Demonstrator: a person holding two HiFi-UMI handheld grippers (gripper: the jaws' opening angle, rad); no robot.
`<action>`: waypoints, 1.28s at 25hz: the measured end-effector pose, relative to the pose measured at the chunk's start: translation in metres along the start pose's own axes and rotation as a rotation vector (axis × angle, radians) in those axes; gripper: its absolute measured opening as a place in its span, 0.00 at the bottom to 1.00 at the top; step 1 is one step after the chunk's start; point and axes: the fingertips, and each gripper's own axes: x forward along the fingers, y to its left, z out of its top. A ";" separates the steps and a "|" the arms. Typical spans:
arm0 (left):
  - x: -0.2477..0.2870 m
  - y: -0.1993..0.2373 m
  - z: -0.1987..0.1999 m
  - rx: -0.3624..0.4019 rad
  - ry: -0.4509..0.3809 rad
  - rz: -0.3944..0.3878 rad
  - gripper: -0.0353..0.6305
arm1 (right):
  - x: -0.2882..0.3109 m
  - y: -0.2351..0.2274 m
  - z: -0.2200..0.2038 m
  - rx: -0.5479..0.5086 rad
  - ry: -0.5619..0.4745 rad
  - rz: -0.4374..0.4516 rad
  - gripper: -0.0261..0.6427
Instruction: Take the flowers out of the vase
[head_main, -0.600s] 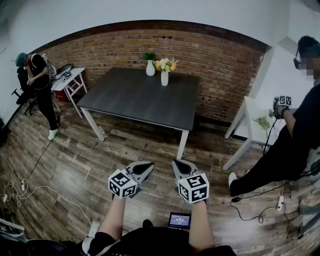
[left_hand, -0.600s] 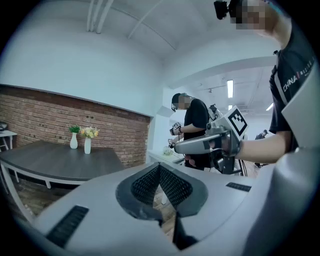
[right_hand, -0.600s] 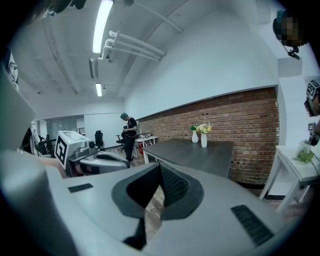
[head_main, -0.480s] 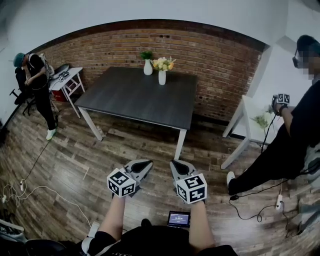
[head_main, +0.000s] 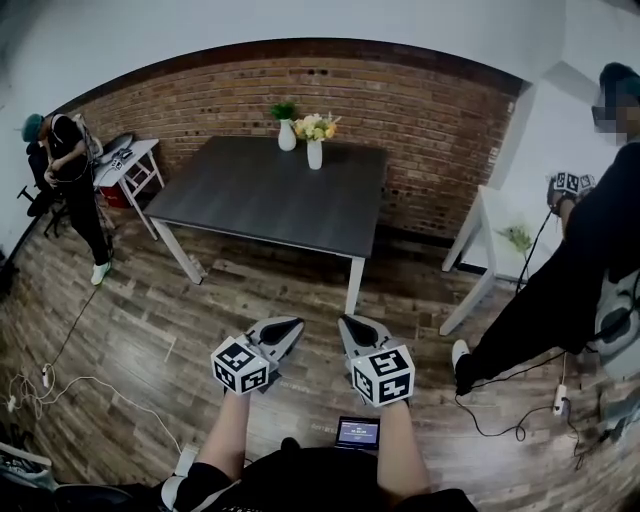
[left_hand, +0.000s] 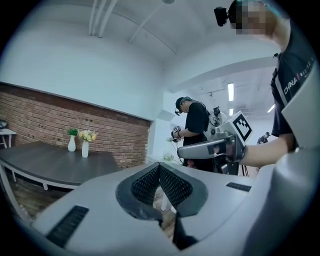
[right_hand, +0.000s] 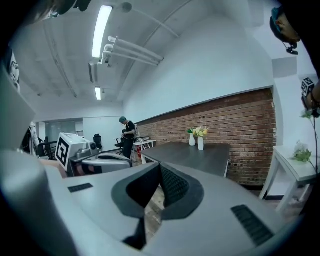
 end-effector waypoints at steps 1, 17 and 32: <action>0.002 -0.002 0.000 0.002 0.001 -0.002 0.06 | -0.001 -0.002 -0.001 -0.005 0.003 -0.001 0.05; 0.019 -0.010 -0.005 -0.002 0.017 0.010 0.06 | -0.007 -0.024 -0.007 0.034 -0.006 0.021 0.05; 0.065 -0.021 -0.001 -0.006 -0.028 0.100 0.06 | -0.027 -0.091 -0.014 0.057 -0.016 0.019 0.05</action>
